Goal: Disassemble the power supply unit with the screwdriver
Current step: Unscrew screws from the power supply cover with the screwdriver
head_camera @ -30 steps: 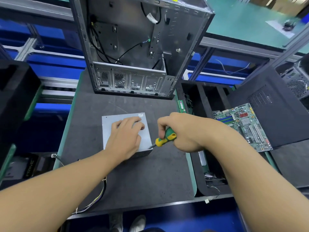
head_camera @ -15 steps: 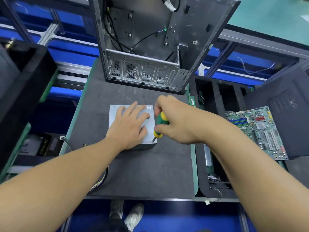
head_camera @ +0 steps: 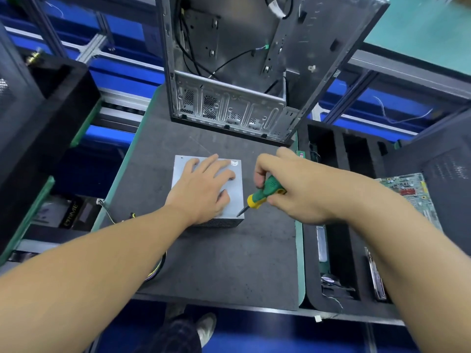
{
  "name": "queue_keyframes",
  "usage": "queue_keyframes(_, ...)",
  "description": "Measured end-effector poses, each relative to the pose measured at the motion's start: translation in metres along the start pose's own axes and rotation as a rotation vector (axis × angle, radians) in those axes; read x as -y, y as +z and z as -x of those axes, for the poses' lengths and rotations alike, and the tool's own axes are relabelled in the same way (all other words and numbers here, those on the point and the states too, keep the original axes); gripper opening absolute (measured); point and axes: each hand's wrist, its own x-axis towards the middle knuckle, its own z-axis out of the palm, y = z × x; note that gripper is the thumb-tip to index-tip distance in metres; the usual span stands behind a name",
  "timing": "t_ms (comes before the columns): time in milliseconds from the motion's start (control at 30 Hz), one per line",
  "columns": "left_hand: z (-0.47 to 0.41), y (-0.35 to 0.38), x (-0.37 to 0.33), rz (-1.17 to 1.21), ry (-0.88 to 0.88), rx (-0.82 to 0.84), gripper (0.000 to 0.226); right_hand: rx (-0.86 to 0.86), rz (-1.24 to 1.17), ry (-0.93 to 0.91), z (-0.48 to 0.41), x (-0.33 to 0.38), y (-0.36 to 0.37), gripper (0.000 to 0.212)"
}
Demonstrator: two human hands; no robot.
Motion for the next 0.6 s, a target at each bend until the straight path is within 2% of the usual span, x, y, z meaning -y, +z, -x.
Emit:
queue_keyframes(100, 0.000, 0.001, 0.000, 0.020, -0.004, -0.001, 0.042, -0.009, -0.009, 0.022, 0.000, -0.001, -0.001, 0.016)
queue_keyframes(200, 0.000, 0.002, 0.002, 0.036, -0.004, 0.001, 0.040, -0.114, -0.017, 0.108, -0.004, 0.002, 0.001, 0.034)
queue_keyframes(300, 0.001, 0.001, 0.002, 0.048, -0.007, 0.006, 0.041, -0.208, -0.001, 0.048, -0.010, 0.002, 0.003, 0.025)
queue_keyframes(367, 0.001, 0.001, 0.002, 0.039, -0.007, 0.005, 0.042, -0.164, -0.030, -0.040, -0.011, 0.002, 0.000, 0.013)
queue_keyframes(467, 0.001, 0.001, 0.003, 0.026, 0.002, 0.004, 0.044, -0.043, -0.104, -0.113, -0.011, 0.004, -0.004, 0.025)
queue_keyframes(600, -0.001, 0.001, 0.002, 0.039, -0.004, -0.001, 0.045, -0.169, -0.048, -0.007, -0.014, 0.010, 0.003, 0.030)
